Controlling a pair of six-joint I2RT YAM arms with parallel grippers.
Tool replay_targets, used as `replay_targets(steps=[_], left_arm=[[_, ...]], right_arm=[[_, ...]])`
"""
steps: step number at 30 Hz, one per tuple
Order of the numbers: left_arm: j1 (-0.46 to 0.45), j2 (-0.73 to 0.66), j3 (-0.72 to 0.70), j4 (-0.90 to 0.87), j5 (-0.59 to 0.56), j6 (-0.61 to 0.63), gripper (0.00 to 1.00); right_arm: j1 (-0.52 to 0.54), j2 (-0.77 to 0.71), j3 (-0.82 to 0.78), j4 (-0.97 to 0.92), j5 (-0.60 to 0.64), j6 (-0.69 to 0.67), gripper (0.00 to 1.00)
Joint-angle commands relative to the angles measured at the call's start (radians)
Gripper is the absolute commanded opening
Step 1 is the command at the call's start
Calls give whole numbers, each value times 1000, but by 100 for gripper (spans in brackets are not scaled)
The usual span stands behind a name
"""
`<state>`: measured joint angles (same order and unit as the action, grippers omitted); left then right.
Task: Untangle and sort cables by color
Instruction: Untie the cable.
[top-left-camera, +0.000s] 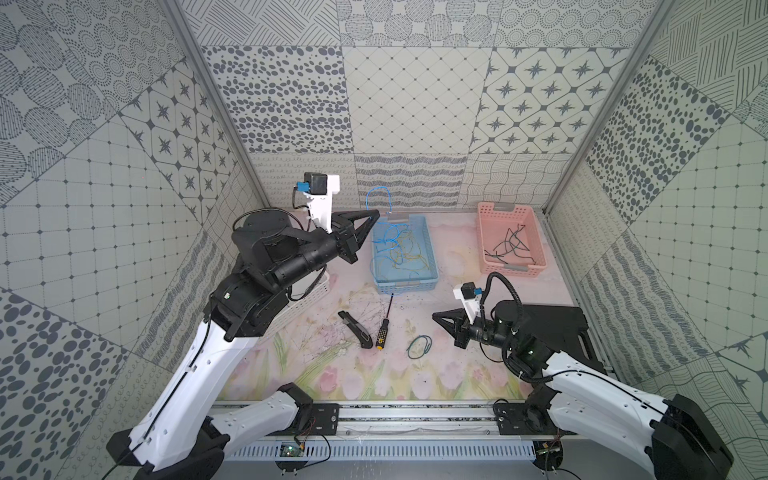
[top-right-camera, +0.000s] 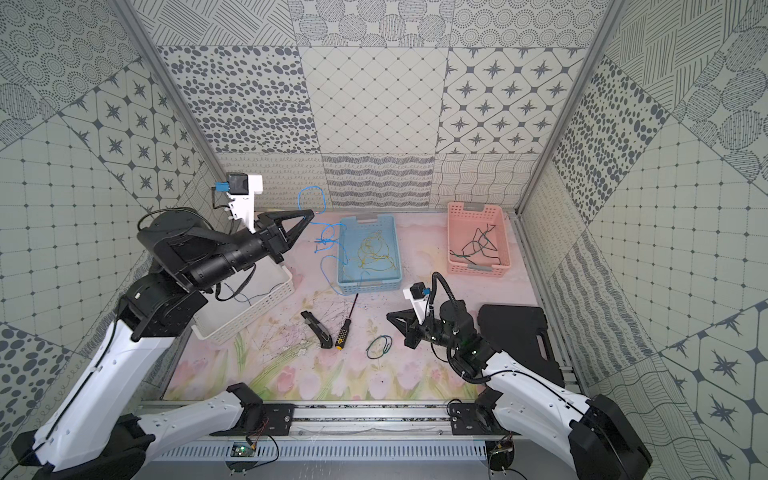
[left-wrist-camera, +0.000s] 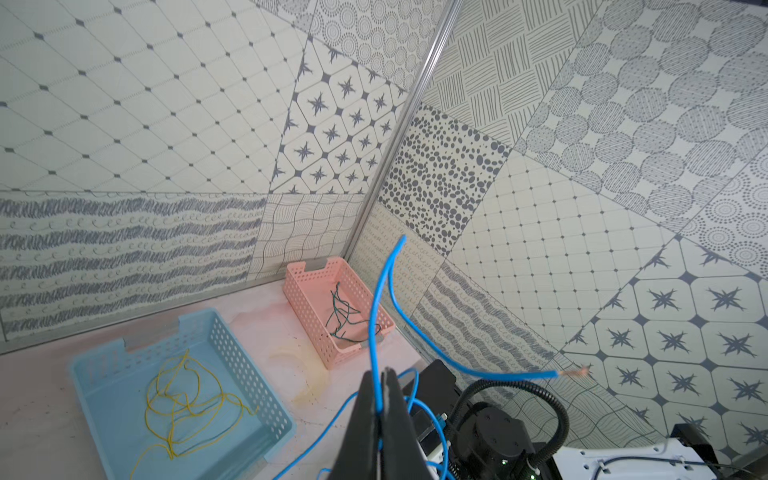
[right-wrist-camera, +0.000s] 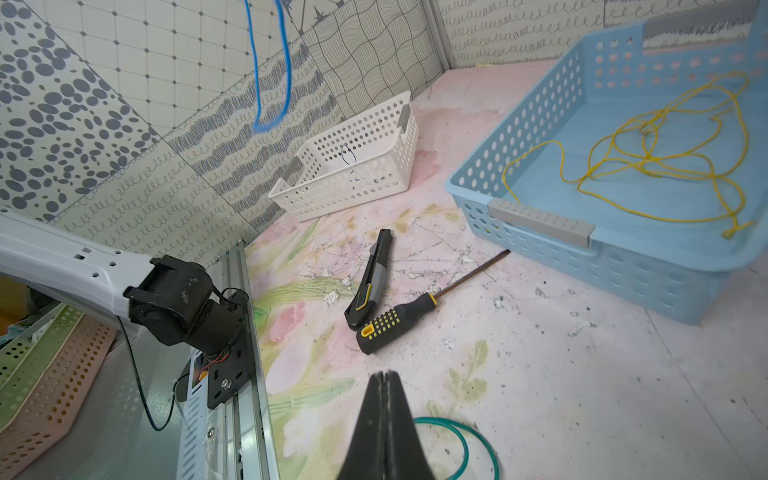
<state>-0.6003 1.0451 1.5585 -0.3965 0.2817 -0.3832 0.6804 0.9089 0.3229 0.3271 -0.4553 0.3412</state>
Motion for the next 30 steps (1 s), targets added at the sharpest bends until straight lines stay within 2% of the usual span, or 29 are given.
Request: replay_targets(steps=[1,4,5,7,10,14,17,18,19,21,22,26,30], left_arm=[[14,11,85,-160,29,50,0],[12,16,60,-158,115,18,0],[13,15,52,-156,133,12,0],[13,11,36,-155,142,3,0],[13,-6,-9,-117,149,-20,0],[14,-16,-70,-57,183,-67,0],[13,-19,-106,-9,203,-91,0],[13,-18,-112,0,209,-96,0],[13,-18,-117,6,212,-98,0],[13,-18,-118,10,215,-102,0],[13,-20,-117,8,215,-101,0],[13,-35,-100,-30,163,-58,0],[16,-66,-66,-93,35,9,0]], right_arm=[[8,-45,-20,89,-70,-41,42],[27,-57,-41,284,-92,-39,90],[35,-54,-31,326,-81,-35,99],[56,-32,45,369,-76,-61,99],[90,38,199,338,-62,-73,99],[135,153,351,326,-63,-21,99],[193,211,400,294,9,-21,90],[203,229,414,271,49,-16,80],[203,252,425,261,59,-6,63],[204,275,436,238,73,7,12],[204,276,431,226,90,14,0],[203,212,332,233,153,16,0],[177,100,191,166,229,14,0]])
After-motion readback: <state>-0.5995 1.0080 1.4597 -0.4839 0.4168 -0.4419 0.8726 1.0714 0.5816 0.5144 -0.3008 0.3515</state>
